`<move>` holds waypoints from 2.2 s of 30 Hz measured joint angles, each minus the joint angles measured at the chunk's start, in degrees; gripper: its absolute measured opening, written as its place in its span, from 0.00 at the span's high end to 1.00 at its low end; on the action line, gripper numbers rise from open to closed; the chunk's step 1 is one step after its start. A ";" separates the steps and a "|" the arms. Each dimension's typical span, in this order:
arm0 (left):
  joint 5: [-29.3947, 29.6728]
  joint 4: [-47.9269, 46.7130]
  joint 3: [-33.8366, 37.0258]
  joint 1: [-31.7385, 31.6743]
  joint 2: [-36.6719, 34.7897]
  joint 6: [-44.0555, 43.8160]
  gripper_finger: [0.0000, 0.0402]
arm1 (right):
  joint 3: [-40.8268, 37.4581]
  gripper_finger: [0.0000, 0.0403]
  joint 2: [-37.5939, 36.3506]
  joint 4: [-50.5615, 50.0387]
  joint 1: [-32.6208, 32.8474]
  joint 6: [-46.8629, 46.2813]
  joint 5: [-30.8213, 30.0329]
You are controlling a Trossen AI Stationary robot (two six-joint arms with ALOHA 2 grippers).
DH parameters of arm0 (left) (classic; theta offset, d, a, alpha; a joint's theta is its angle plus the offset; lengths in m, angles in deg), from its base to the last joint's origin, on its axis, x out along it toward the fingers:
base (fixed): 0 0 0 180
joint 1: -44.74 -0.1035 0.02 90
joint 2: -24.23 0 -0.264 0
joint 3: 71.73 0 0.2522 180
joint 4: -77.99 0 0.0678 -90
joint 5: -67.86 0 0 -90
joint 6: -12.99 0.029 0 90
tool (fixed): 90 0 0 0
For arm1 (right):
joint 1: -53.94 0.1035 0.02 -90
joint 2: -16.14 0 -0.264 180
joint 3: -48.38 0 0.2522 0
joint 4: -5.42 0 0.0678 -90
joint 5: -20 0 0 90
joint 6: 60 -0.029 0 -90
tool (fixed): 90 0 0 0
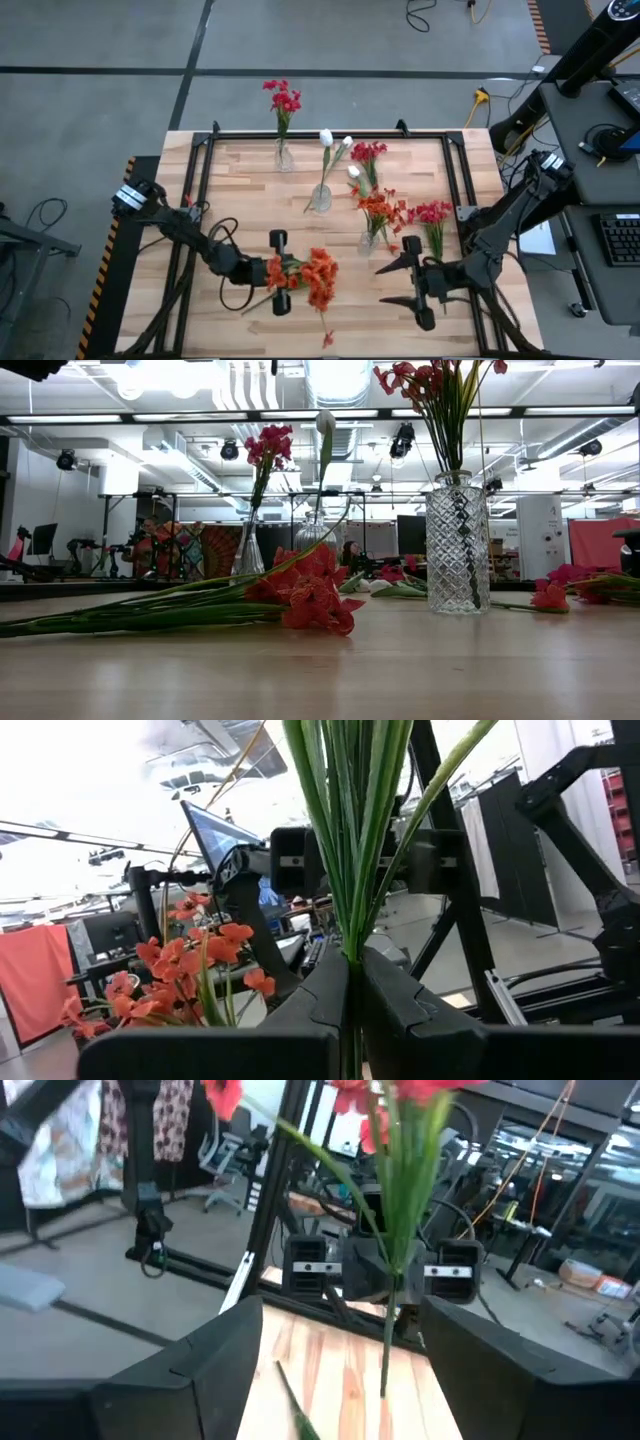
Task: Sort flowers into vase by color
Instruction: Put the middle left orange sprig flower into the bottom right transparent glass vase
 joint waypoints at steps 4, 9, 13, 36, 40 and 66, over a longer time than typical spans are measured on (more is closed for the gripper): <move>-0.11 0.05 -1.37 -0.23 1.17 -0.01 1.00 | 4.99 0.29 4.36 -0.15 -0.42 2.00 -5.34; -0.07 0.04 -2.07 -1.06 1.58 0.10 1.00 | 10.92 0.26 9.17 -1.59 -1.32 2.36 -9.25; -0.05 0.12 -2.07 -1.69 1.57 -0.08 1.00 | 15.24 0.26 12.59 -1.55 -2.96 2.14 -9.99; -1.78 0.63 -2.07 -4.66 1.48 -0.70 1.00 | 18.01 0.29 16.51 -2.53 -13.40 -3.41 -2.14; -1.78 0.66 -2.07 -5.28 1.48 -0.60 1.00 | 18.01 0.30 16.51 -2.55 -14.17 -3.38 -2.02; -1.32 -7.63 -6.77 -6.56 1.61 -0.99 1.00 | 18.01 0.55 16.46 -4.65 -15.83 -4.32 0.48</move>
